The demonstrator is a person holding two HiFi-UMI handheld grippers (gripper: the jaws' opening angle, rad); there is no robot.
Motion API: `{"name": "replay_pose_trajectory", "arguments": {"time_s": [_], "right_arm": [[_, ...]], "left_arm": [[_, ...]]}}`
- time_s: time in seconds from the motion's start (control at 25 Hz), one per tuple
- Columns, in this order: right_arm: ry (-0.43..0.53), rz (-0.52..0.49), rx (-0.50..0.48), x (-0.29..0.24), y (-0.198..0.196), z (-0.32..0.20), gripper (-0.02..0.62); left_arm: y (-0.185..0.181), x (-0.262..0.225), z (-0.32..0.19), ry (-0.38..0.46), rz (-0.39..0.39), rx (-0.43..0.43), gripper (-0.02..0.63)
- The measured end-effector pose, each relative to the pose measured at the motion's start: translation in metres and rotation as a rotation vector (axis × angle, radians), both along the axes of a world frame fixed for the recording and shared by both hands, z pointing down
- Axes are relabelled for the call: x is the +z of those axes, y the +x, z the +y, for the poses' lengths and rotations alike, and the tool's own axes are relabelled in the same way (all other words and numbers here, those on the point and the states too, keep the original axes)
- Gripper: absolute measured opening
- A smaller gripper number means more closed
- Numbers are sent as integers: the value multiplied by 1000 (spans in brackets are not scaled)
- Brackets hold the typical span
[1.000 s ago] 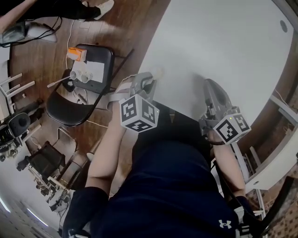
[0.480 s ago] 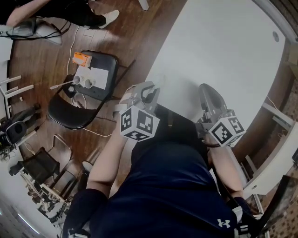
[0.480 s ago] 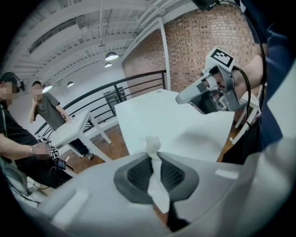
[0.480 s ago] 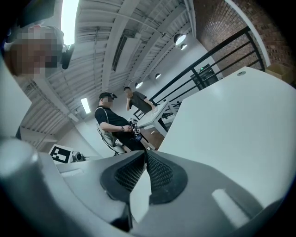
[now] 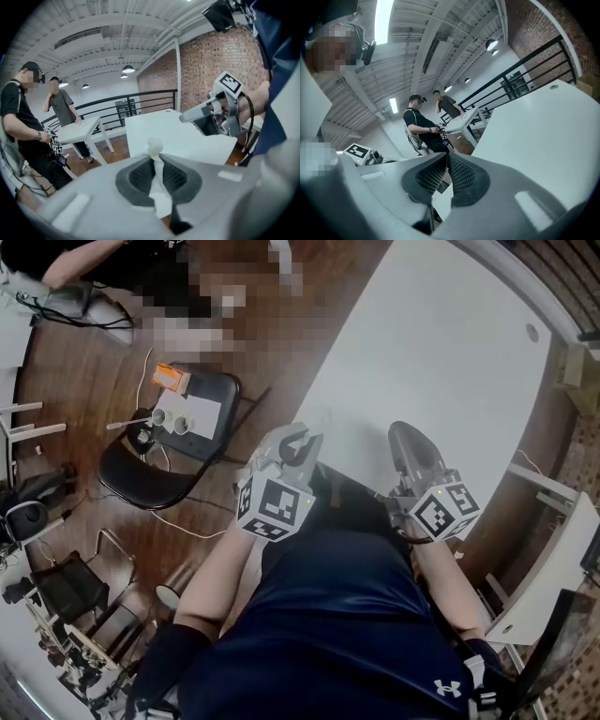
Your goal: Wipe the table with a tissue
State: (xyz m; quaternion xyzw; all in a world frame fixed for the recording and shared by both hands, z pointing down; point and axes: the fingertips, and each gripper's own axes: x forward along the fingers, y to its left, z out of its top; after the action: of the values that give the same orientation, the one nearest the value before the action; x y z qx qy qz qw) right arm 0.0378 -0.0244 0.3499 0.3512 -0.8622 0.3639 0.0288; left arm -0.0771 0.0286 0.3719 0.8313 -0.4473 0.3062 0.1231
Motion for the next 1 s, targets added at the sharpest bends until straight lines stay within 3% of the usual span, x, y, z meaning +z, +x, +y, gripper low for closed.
{"name": "replay_pose_trajectory", "arguments": {"time_s": [0.4,1.0], "right_arm": [[90,17,-38,-25,-8,8,21],[281,91,-31,-64,-3,-3,15]], "left_arm": [[-7,-34,3,62,178,-127,11],[-6,-62,1,147,265,-147,11]]}}
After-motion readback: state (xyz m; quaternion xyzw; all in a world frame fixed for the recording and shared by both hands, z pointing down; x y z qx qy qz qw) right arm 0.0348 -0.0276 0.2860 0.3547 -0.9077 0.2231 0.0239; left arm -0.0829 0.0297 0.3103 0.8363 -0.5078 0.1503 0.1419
